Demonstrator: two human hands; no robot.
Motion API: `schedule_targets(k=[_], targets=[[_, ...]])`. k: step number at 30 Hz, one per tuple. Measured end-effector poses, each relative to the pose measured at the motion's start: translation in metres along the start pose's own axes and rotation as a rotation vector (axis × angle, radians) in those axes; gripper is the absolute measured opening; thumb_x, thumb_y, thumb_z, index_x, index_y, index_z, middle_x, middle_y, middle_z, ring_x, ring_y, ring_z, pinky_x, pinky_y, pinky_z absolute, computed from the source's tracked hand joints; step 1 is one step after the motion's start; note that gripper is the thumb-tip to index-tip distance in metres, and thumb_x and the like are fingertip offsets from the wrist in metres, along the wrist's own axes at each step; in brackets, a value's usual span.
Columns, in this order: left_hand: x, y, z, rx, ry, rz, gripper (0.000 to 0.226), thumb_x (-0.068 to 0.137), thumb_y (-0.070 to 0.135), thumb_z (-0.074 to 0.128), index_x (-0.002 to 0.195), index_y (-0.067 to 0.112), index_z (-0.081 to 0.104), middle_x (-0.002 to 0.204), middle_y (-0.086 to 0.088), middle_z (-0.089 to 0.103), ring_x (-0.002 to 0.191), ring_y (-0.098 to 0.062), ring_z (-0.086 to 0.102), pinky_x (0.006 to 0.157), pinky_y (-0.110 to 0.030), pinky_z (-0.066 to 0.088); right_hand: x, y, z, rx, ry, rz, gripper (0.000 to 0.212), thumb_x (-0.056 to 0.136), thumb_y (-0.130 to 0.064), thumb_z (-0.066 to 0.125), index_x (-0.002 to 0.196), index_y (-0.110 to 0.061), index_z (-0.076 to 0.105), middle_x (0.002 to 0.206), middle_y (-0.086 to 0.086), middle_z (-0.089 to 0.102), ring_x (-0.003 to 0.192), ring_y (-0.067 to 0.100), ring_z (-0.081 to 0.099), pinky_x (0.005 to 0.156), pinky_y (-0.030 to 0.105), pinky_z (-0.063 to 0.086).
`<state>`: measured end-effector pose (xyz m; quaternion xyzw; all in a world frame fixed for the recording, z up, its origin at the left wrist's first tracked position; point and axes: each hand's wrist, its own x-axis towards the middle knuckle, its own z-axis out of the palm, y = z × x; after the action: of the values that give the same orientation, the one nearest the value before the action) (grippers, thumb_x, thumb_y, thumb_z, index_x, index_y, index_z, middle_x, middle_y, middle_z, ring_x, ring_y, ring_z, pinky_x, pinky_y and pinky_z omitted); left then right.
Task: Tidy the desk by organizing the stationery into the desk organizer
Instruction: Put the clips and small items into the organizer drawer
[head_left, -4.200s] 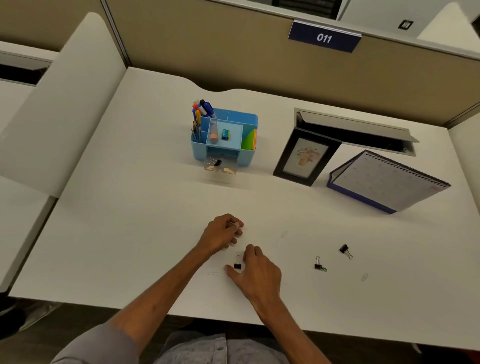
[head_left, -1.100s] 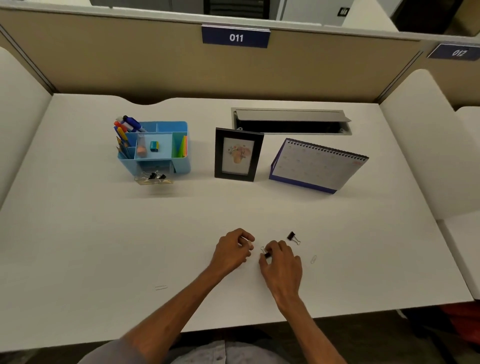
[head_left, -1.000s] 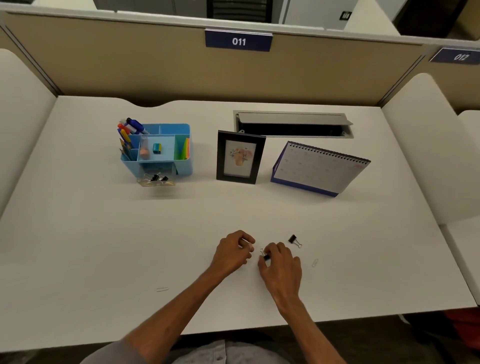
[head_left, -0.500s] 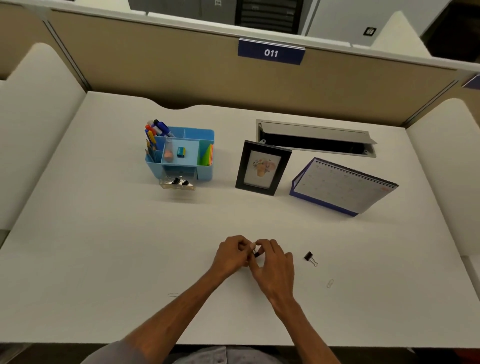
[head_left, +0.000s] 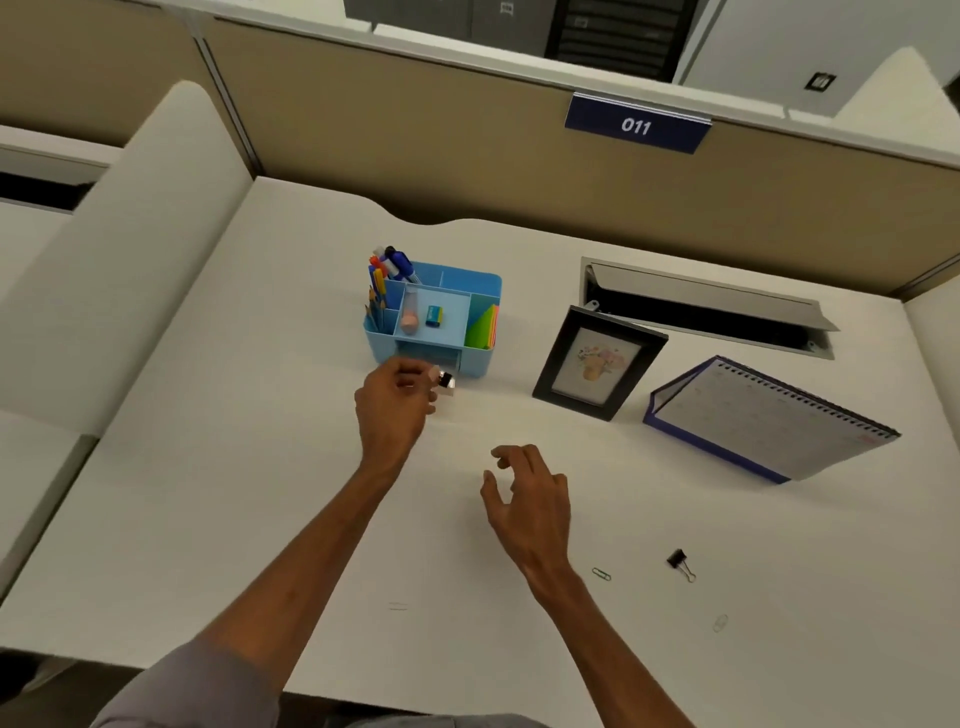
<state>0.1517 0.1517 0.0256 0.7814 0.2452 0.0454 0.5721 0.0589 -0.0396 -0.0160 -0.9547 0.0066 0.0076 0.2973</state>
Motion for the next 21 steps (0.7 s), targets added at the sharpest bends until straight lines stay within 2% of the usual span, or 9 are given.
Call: schedule_targets(k=[2,5,8,9,11,13,15,21], targets=[[0.021,0.003,-0.012,0.033,0.060,0.009,0.030,0.096,0.034,0.076,0.116,0.011,0.073,0.100,-0.002,0.076,0.071,-0.014,0.076,0.061,-0.031,0.066,0.001,-0.006,0.007,0.006,-0.015,-0.003,0.030,0.096,-0.041,0.067,0.125,-0.034,0.062,0.120,-0.017,0.063,0.090,0.005,0.067,0.085,0.022,0.041],[0.040,0.004,-0.013,0.129,0.061,-0.003,0.027,0.096,0.032,0.076,0.114,0.011,0.076,0.095,-0.003,0.077,0.058,-0.015,0.073,0.046,-0.024,0.057,-0.002,-0.011,0.014,0.004,-0.030,0.006,0.028,0.096,-0.040,0.066,0.124,-0.034,0.063,0.117,-0.018,0.063,0.088,0.004,0.065,0.084,0.021,0.039],[0.050,0.002,-0.005,0.241,0.023,-0.032,0.022,0.095,0.029,0.079,0.110,0.014,0.079,0.089,-0.002,0.076,0.055,-0.015,0.069,0.042,-0.021,0.052,-0.004,-0.010,0.017,0.003,-0.034,0.016,0.025,0.097,-0.038,0.065,0.122,-0.035,0.063,0.113,-0.019,0.062,0.086,0.003,0.064,0.084,0.023,0.042],[0.051,0.002,-0.004,0.270,0.011,-0.035,0.022,0.094,0.030,0.080,0.109,0.014,0.079,0.089,-0.001,0.076,0.057,-0.015,0.069,0.045,-0.023,0.054,-0.005,-0.009,0.017,0.000,-0.032,0.018,0.024,0.096,-0.037,0.065,0.121,-0.035,0.063,0.112,-0.019,0.062,0.086,0.003,0.063,0.083,0.024,0.043],[0.054,0.000,0.000,0.320,-0.004,-0.034,0.025,0.093,0.033,0.080,0.111,0.015,0.080,0.097,-0.002,0.079,0.070,-0.017,0.071,0.064,-0.031,0.063,-0.006,-0.005,0.017,-0.010,-0.025,0.033,0.023,0.096,-0.036,0.065,0.119,-0.035,0.063,0.111,-0.020,0.061,0.084,0.003,0.063,0.081,0.024,0.042],[0.054,0.000,0.004,0.374,-0.004,-0.019,0.027,0.094,0.035,0.079,0.113,0.015,0.081,0.105,-0.003,0.080,0.085,-0.016,0.071,0.079,-0.031,0.059,-0.007,-0.001,0.016,-0.021,-0.015,0.045,0.022,0.096,-0.035,0.065,0.118,-0.035,0.064,0.111,-0.019,0.062,0.083,0.003,0.063,0.080,0.024,0.040],[0.051,0.002,0.007,0.414,0.007,0.003,0.025,0.094,0.036,0.078,0.111,0.018,0.082,0.106,-0.002,0.081,0.092,-0.017,0.072,0.079,-0.030,0.055,-0.009,0.004,0.014,-0.025,-0.007,0.058,0.022,0.096,-0.035,0.065,0.117,-0.035,0.064,0.110,-0.020,0.061,0.083,0.003,0.063,0.080,0.024,0.042],[0.045,0.004,0.005,0.387,0.064,0.124,0.033,0.101,0.044,0.067,0.114,0.018,0.081,0.109,-0.003,0.081,0.101,-0.021,0.074,0.090,-0.040,0.061,-0.016,0.011,0.009,-0.031,0.007,0.065,0.019,0.097,-0.035,0.064,0.116,-0.036,0.063,0.109,-0.021,0.059,0.082,0.002,0.062,0.080,0.025,0.043]])
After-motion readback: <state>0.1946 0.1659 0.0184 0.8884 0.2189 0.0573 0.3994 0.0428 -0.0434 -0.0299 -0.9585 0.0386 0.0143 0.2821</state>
